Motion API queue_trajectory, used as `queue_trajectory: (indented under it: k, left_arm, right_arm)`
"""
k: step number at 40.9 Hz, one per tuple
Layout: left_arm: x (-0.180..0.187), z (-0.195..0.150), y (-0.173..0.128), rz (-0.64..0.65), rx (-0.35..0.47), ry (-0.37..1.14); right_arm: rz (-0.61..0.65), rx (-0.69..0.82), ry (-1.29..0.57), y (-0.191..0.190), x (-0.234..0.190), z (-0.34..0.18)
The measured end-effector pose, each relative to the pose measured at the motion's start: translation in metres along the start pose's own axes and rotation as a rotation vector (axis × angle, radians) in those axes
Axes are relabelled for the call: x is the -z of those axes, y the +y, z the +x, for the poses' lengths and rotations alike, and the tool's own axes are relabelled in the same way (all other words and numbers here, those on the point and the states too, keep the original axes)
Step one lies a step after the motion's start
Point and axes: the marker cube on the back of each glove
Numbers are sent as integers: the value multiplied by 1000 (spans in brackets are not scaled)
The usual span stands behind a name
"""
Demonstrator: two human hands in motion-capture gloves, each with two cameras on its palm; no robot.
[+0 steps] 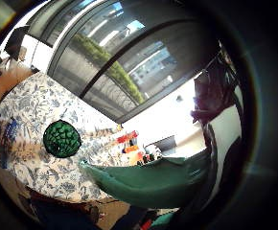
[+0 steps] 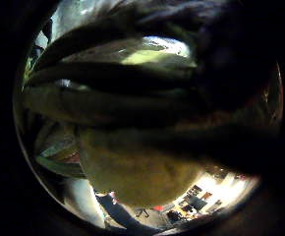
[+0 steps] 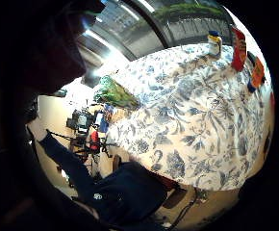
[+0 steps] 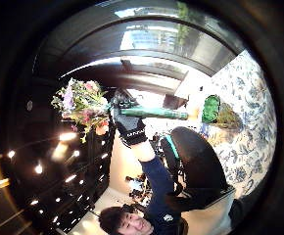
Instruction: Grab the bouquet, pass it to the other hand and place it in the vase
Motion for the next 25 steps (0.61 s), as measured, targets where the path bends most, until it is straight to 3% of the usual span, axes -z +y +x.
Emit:
queue_trajectory:
  k: [3,13,21,25]
  left_arm:
    - [1,-2,-6,6,8,-7]
    - [-5,-26,-21,14,19,-35]
    - [-12,-67,-32,3,55,-44]
    - [-20,-101,-35,-80,89,-34]
  right_arm:
    - [2,-129,-22,7,5,-1]
    - [21,-162,-13,7,17,19]
    - [34,-207,-16,7,20,39]
    - [29,-233,-22,9,19,45]
